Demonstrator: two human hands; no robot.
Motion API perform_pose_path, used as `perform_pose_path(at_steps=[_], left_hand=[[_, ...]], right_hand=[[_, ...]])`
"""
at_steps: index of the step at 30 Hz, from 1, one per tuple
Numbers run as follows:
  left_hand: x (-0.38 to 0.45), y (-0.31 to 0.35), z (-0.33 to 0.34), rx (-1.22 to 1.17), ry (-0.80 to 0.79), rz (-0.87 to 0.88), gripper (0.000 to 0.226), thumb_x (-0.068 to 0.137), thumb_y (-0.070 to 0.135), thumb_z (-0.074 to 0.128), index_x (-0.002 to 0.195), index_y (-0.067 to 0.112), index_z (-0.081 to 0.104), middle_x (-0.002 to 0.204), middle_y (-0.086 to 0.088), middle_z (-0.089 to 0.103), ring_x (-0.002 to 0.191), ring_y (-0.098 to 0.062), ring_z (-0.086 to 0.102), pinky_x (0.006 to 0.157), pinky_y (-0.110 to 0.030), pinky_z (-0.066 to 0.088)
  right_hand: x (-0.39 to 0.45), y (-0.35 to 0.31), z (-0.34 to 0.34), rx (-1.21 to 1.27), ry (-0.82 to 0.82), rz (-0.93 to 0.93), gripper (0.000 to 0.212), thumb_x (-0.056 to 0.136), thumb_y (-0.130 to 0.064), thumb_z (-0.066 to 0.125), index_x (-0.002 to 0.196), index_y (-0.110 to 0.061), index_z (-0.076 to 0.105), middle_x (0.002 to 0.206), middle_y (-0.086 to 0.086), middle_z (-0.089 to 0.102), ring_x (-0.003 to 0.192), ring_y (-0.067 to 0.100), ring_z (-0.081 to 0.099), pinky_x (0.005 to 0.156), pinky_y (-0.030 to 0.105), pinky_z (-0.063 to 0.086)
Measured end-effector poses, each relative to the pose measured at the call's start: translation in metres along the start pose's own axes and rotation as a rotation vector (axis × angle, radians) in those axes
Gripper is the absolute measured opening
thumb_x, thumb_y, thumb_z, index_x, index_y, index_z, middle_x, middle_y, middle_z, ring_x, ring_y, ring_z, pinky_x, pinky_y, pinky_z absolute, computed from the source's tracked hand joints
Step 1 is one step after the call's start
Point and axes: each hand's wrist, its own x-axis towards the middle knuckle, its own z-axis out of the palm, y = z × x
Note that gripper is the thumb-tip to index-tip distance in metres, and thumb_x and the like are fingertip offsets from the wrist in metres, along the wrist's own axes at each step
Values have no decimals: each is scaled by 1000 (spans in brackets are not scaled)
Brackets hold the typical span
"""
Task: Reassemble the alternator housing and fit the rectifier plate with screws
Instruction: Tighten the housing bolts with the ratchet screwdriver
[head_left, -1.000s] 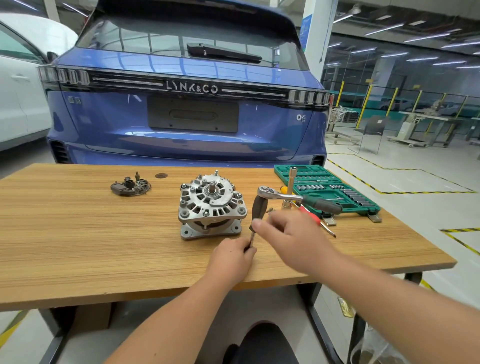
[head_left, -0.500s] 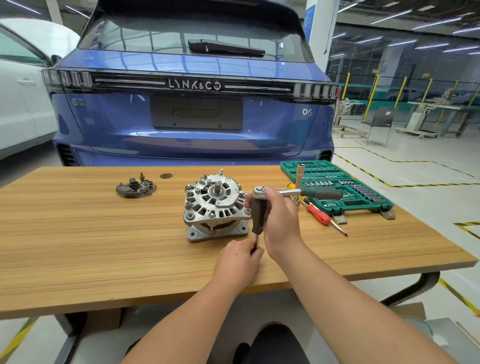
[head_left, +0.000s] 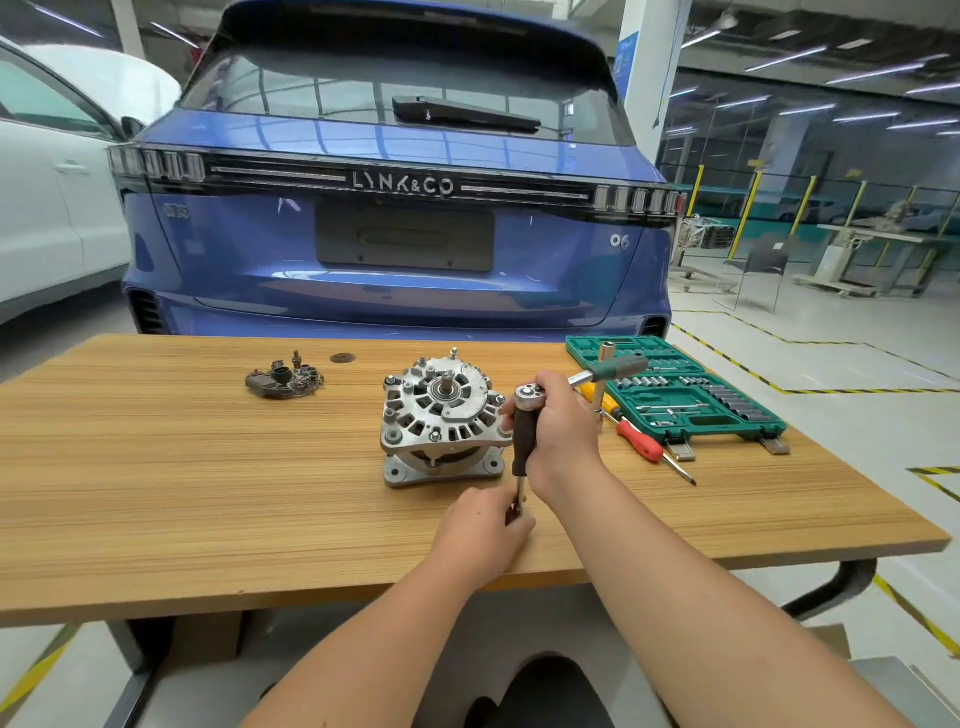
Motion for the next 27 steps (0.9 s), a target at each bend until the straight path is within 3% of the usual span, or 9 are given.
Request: perform_pose_path(at_steps=[3, 5, 8, 10, 14, 19, 22, 24, 27], left_hand=[[-7, -2, -6, -38, -54, 6, 13, 92, 39, 60, 92, 26, 59, 89, 6, 64, 85, -19, 59, 62, -34, 42], [-13, -5, -13, -107, -103, -2, 14, 91, 37, 63, 103, 30, 63, 97, 10, 67, 91, -13, 62, 76, -35, 53], [-24, -12, -22, -126, -181, 9, 53, 91, 34, 68, 142, 34, 55, 122, 17, 64, 109, -3, 58, 88, -20, 45], [-31, -16, -27, -89, -225, 13, 70, 89, 37, 71, 153, 34, 43, 137, 16, 58, 120, -2, 52, 96, -19, 37], [-39, -19, -37, -164, -252, -25, 75, 86, 38, 75, 154, 29, 43, 142, 15, 57, 126, -3, 52, 100, -22, 40], [-46, -26, -49, -322, -284, -73, 64, 91, 28, 75, 149, 29, 49, 128, 23, 63, 115, 8, 57, 80, -14, 48], [-47, -29, -52, -341, -297, -74, 59, 92, 30, 74, 146, 31, 52, 119, 29, 62, 107, 14, 57, 74, -12, 48], [-46, -28, -55, -347, -316, -73, 56, 93, 30, 73, 146, 30, 53, 118, 28, 63, 109, 11, 57, 79, -16, 48], [-40, -25, -69, -333, -339, -82, 45, 94, 34, 72, 137, 31, 61, 120, 21, 68, 110, 2, 62, 91, -23, 49]], right_hand=[[0, 1, 2, 12, -10, 12, 22, 93, -17, 53, 73, -8, 53, 58, 10, 63, 49, 20, 56, 59, 33, 48], [0, 1, 4, 1, -27, 24, 21, 94, -20, 53, 76, -9, 54, 59, 9, 65, 49, 18, 58, 64, 36, 48], [0, -3, 1, 12, 10, 39, 18, 94, -22, 52, 83, -9, 57, 61, 8, 68, 49, 17, 60, 61, 33, 51], [1, -6, -4, 18, 46, 48, 20, 95, -26, 52, 86, -10, 60, 62, 6, 70, 49, 16, 62, 59, 31, 51], [0, -8, -8, 21, 62, 77, 25, 96, -30, 51, 93, -10, 65, 65, 4, 73, 47, 13, 64, 55, 27, 49], [-3, -6, -3, 33, 32, 70, 23, 95, -29, 51, 97, -11, 65, 67, 5, 73, 50, 16, 64, 47, 23, 51], [3, -7, -7, 43, 31, 74, 27, 96, -35, 51, 100, -12, 64, 67, 5, 73, 57, 18, 65, 54, 27, 52], [9, -7, -10, 32, 29, 80, 30, 97, -40, 51, 103, -14, 64, 68, 4, 73, 65, 19, 65, 63, 32, 51], [19, -5, -9, 14, 5, 88, 29, 98, -41, 50, 102, -15, 64, 65, 4, 71, 62, 18, 62, 62, 31, 50]])
